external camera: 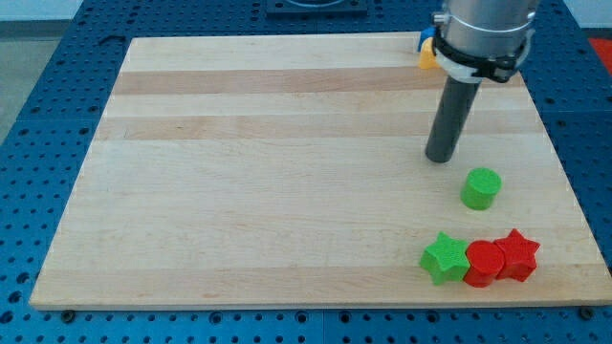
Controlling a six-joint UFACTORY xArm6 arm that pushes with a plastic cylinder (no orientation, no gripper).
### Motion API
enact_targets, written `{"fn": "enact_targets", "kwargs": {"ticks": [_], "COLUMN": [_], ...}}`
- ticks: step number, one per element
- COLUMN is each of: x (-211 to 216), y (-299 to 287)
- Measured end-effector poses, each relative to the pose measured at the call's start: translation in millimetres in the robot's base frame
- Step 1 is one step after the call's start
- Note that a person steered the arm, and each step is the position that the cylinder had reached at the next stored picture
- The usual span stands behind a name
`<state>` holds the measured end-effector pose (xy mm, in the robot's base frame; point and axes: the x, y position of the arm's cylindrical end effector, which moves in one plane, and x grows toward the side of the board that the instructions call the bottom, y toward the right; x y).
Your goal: Push the green circle towards bottom right
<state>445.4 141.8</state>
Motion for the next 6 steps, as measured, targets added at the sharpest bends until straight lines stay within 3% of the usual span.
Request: {"fn": "enact_targets", "kwargs": {"ticks": [1,3,5,6], "x": [31,57,25,21], "y": [-1,53,66,105]}}
